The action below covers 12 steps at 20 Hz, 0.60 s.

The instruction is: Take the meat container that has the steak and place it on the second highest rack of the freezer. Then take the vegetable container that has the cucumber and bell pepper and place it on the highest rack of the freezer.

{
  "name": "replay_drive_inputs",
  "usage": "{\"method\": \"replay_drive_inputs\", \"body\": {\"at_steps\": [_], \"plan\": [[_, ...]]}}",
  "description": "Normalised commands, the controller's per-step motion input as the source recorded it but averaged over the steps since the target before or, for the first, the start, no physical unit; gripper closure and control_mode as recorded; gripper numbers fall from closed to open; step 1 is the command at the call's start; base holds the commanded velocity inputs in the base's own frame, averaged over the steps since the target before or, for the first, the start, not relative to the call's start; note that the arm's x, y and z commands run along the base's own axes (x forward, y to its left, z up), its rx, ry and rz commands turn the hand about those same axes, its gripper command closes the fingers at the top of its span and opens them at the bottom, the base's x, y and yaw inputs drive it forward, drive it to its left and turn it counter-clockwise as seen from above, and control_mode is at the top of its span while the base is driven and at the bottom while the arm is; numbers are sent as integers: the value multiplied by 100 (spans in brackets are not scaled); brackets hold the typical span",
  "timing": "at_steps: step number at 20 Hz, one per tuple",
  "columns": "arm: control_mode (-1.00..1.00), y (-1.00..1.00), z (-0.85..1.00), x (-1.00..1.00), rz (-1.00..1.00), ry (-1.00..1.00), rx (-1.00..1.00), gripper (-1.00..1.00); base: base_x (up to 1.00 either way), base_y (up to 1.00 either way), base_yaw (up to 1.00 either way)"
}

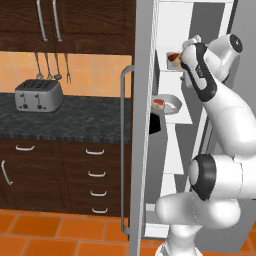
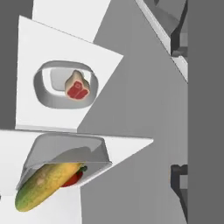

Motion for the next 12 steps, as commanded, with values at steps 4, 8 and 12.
{"method": "replay_drive_inputs", "body": {"at_steps": [4, 8, 12], "plan": [[-100, 50, 0, -100, -9, -5, 0, -100, 0, 0, 0], [-100, 17, 10, -100, -9, -2, 0, -100, 0, 0, 0], [-100, -5, 37, -100, -6, -7, 0, -100, 0, 0, 0]]}}
